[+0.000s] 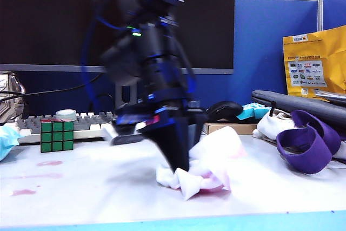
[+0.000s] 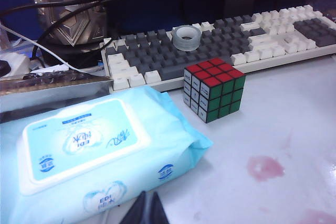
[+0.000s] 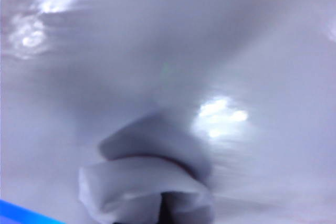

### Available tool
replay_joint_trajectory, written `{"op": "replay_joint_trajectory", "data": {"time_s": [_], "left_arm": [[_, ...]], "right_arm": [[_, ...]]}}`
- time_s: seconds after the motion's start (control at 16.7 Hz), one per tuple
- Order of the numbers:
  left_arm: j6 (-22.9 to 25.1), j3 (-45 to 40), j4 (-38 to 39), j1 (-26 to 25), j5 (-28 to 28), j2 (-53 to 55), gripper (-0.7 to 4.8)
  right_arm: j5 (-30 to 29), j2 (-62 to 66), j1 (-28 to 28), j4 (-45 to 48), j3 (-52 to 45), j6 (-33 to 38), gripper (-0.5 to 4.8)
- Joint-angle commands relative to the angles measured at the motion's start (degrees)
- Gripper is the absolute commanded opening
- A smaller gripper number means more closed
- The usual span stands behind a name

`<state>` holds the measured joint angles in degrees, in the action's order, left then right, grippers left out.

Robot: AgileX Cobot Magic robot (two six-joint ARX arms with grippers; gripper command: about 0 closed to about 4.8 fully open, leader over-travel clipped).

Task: Use the wet wipes on the table to wipe the cherry juice off the table, then put the wipes back on the table.

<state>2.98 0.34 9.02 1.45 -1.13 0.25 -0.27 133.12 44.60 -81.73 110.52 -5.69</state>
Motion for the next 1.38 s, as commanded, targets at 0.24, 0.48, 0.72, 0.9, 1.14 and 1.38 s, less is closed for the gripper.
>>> {"op": "replay_joint_trajectory", "data": {"time_s": [0.24,0.48,0.72,0.9,1.14,1.38], "left_arm": [[0.00,-0.04,0.74,0.02,-0.15,-0.17,0.23],[0.00,-0.04,0.76,0.02,-0.15,-0.15,0.23],[0.00,-0.04,0.74,0.02,-0.15,-0.17,0.23],[0.00,-0.04,0.76,0.00,-0.15,-0.17,0.23],[0.00,-0.04,0.76,0.00,-0.15,-0.17,0.23],[0.00,-0.04,0.76,-0.28,-0.15,-0.17,0.23]], "right_arm": [[6.62,1.66,-15.37,13.84,-0.37,2.49,-0.01],[-1.90,1.64,-12.09,16.87,0.02,2.08,-0.01],[-8.81,1.64,-2.73,27.36,0.11,-4.22,-0.01],[-1.57,1.66,-1.92,34.10,0.11,-1.90,-0.01],[4.04,1.66,-9.75,36.30,3.21,-1.81,-0.01],[0.15,2.05,-9.84,34.88,4.98,-2.25,-0.01]]}}
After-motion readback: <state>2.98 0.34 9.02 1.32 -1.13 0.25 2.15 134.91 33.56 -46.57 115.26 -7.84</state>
